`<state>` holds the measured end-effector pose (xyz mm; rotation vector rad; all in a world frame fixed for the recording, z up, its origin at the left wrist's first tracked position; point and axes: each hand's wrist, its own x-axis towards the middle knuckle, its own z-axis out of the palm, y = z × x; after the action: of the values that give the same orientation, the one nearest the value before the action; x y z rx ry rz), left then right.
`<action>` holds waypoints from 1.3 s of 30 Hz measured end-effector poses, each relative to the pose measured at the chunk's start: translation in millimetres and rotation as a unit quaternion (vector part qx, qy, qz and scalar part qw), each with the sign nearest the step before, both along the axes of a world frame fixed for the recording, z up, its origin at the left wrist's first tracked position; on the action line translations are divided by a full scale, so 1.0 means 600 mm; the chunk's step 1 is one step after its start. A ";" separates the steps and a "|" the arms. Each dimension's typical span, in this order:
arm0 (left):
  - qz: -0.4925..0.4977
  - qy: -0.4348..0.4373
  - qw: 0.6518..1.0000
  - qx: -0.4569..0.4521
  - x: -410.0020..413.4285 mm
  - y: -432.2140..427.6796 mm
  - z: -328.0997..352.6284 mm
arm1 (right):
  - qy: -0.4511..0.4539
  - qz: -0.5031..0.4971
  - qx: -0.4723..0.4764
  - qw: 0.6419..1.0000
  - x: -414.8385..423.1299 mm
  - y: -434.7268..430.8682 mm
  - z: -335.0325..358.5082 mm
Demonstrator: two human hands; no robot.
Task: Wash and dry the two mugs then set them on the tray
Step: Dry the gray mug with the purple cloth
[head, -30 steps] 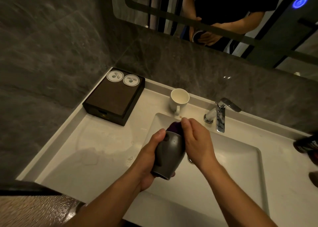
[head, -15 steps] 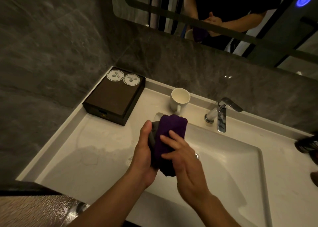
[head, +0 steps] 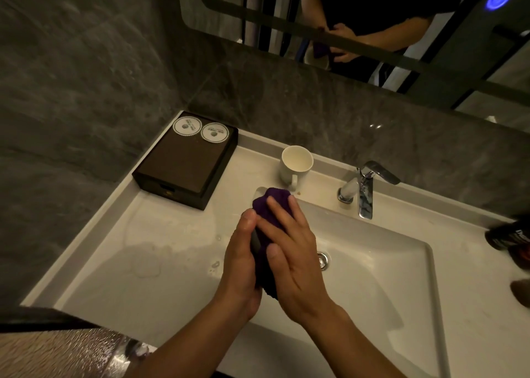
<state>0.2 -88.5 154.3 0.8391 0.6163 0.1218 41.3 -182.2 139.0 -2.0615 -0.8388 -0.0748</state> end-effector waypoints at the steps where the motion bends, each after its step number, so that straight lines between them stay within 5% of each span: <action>1: 0.000 -0.004 1.000 -0.001 0.001 0.001 0.001 | 0.005 -0.017 0.019 1.000 0.006 0.005 -0.001; 4: 0.008 -0.009 1.000 0.010 0.007 0.013 0.005 | 0.079 -0.062 0.094 0.990 0.016 0.014 -0.006; 8: 0.029 -0.007 0.999 -0.023 0.010 0.021 0.009 | 0.293 -0.118 0.181 0.931 0.015 0.030 -0.001; 14: -0.001 -0.055 0.998 0.006 0.014 0.037 0.006 | 0.003 -0.018 0.061 0.998 -0.002 0.025 -0.006; 16: -0.012 -0.055 0.998 0.014 0.012 0.040 0.002 | -0.009 -0.018 0.071 0.997 0.018 0.022 0.000; 19: -0.014 -0.046 0.999 0.018 0.012 0.040 -0.003 | 0.121 -0.092 0.147 0.977 0.037 0.026 0.016; 22: 0.012 -0.031 0.999 0.003 0.013 0.036 0.003 | 0.357 -0.154 0.255 0.885 0.035 0.034 0.017; 24: 0.033 -0.010 0.999 -0.018 0.013 0.032 0.008 | 0.401 -0.180 0.285 0.852 0.027 0.032 0.014; 26: 0.051 0.016 0.998 -0.040 0.013 0.033 0.012 | 0.361 -0.178 0.287 0.869 0.016 0.031 0.018; 30: 0.080 0.056 0.990 -0.104 0.016 0.050 0.014 | 0.135 -0.143 0.195 0.961 0.009 0.021 0.022; 34: 0.104 0.074 0.975 -0.183 0.021 0.050 0.025 | -0.018 -0.056 0.131 0.990 0.008 0.011 0.013; 36: 0.104 0.085 0.971 -0.196 0.028 0.043 0.023 | -0.010 -0.056 0.146 0.988 0.006 0.016 0.014; 39: 0.096 0.098 0.971 -0.195 0.037 0.035 0.022 | 0.160 -0.109 0.224 0.955 0.004 0.031 0.038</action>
<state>22.4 -67.4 167.8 0.4125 0.8745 0.0890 43.7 -163.4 162.1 -1.6666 -0.3517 -0.0448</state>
